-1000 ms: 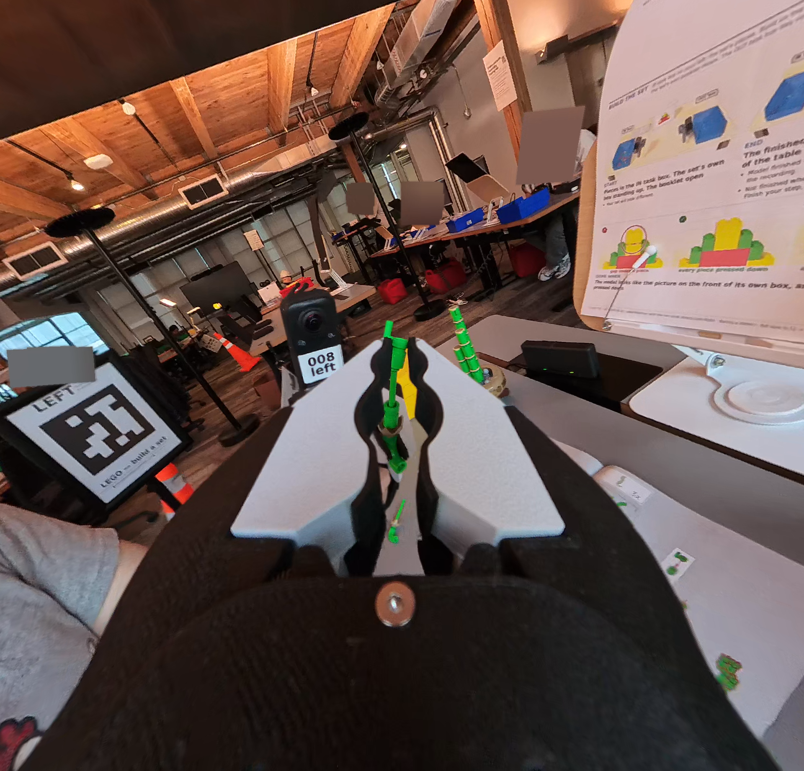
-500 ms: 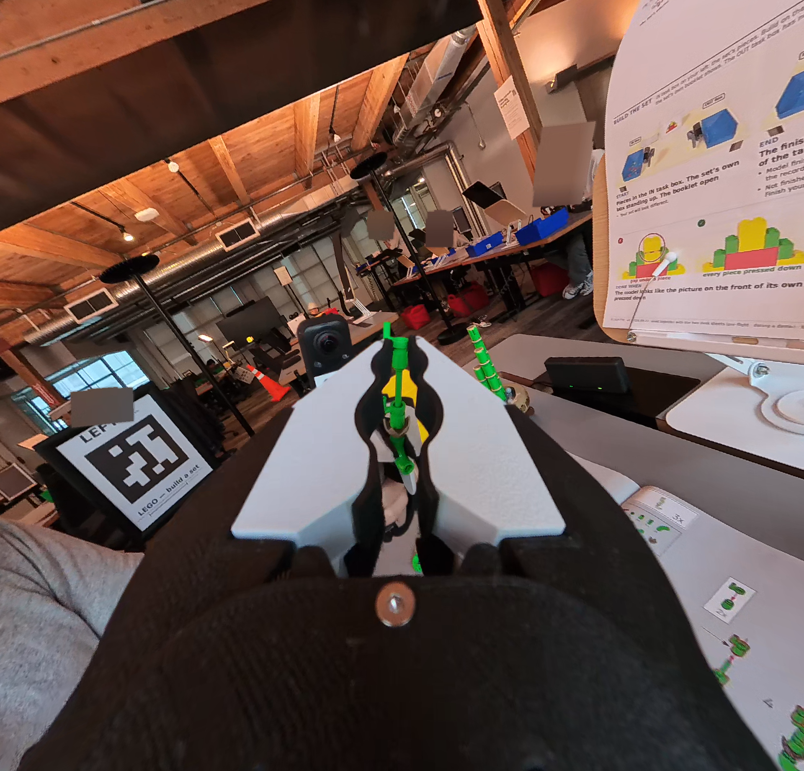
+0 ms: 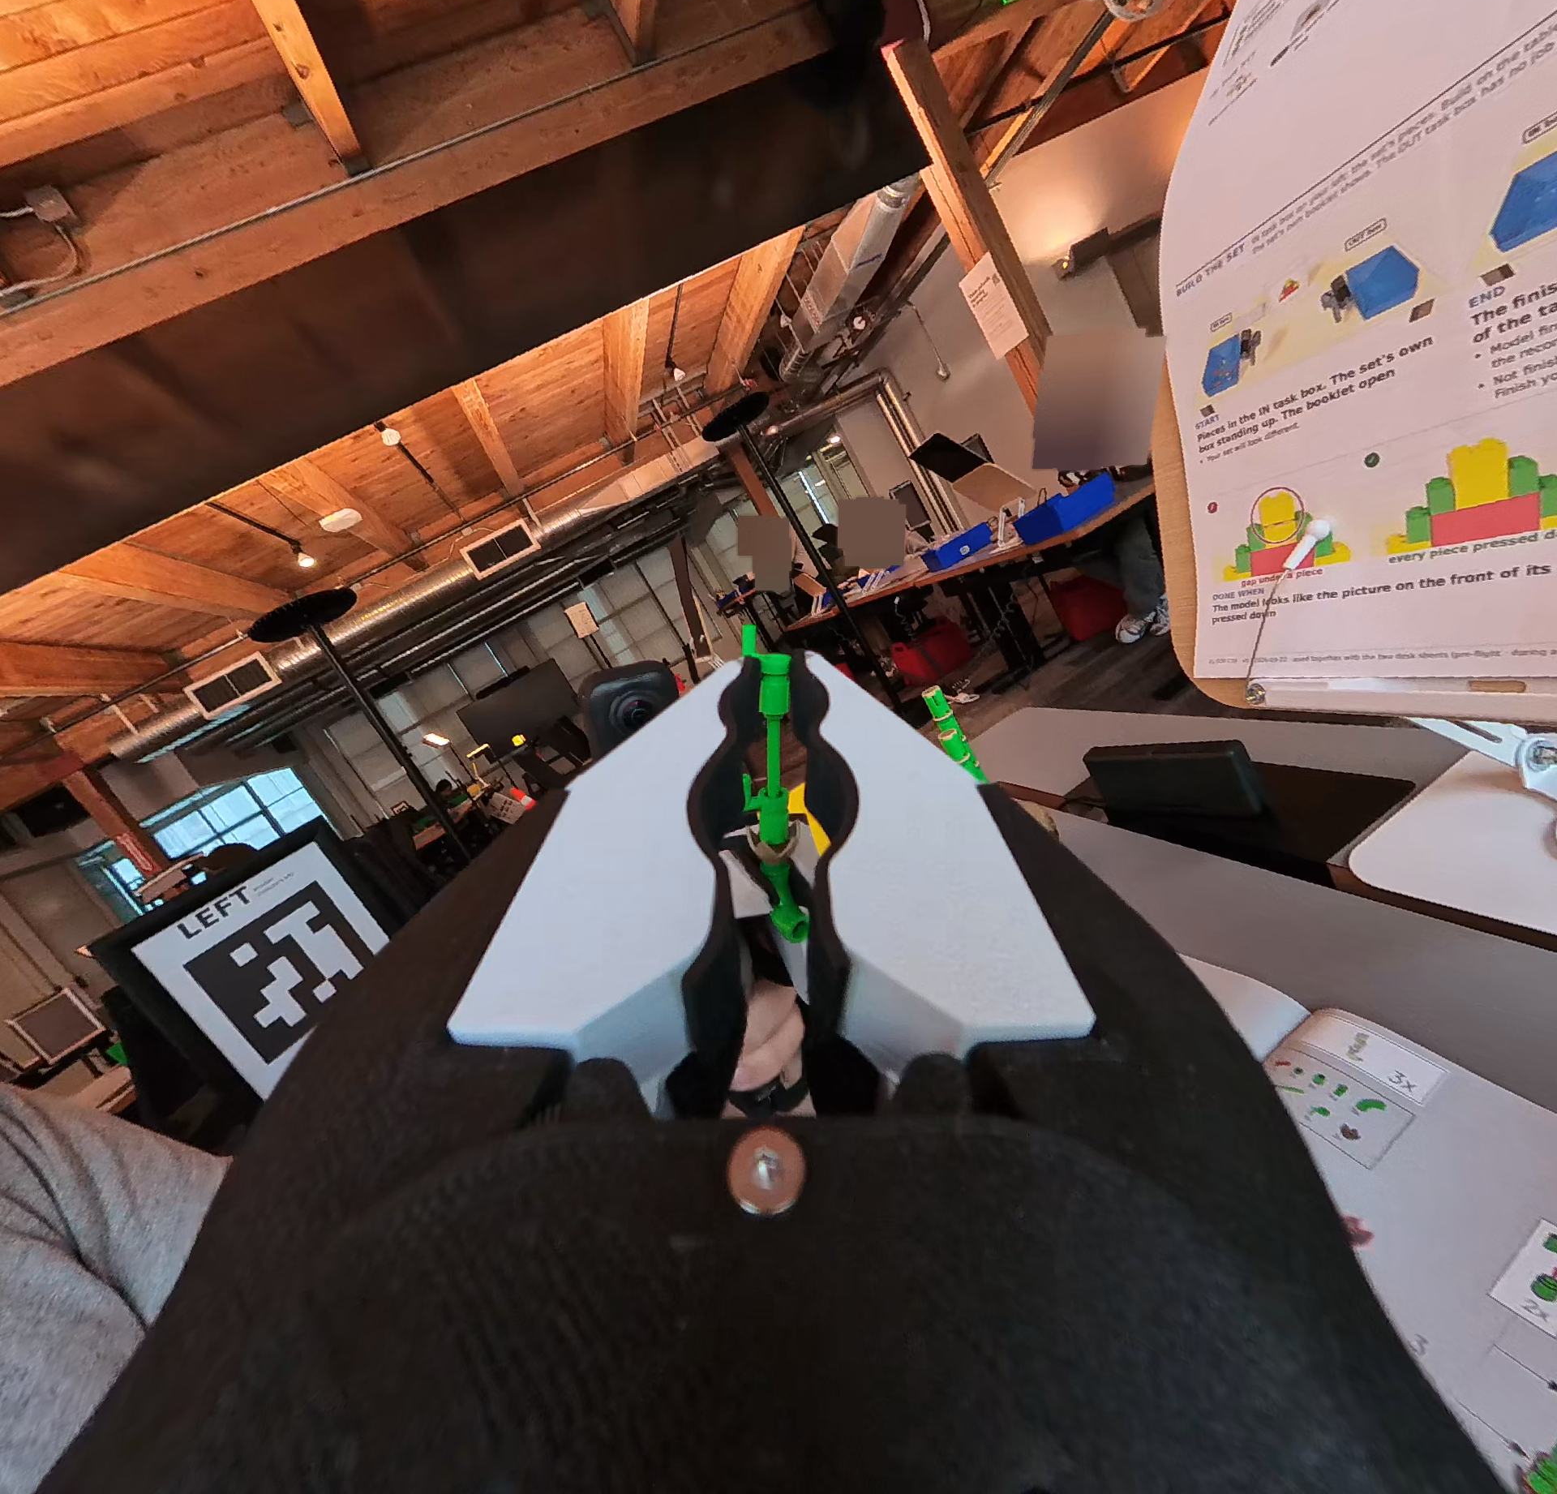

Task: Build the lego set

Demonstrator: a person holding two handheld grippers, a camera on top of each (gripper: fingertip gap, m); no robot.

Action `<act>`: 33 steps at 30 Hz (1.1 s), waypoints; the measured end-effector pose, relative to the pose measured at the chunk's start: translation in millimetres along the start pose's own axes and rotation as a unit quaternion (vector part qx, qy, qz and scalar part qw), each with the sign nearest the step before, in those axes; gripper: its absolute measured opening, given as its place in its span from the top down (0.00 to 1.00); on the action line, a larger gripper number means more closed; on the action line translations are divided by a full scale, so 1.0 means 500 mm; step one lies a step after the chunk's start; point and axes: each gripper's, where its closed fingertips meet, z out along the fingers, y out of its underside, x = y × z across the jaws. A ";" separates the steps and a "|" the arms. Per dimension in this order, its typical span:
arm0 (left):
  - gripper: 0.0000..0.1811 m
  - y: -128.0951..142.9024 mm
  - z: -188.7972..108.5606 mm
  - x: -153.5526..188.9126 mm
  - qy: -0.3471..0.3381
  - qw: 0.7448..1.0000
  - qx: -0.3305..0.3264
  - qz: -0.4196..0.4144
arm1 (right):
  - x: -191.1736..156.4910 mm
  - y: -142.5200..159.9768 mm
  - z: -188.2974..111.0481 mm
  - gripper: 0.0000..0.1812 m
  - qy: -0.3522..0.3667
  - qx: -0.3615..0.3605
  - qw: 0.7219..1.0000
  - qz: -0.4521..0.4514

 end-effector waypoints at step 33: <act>0.97 -0.006 -0.006 -0.007 -0.018 1.000 0.007 0.005 | 0.000 0.001 0.012 0.97 -0.021 0.073 0.997 0.024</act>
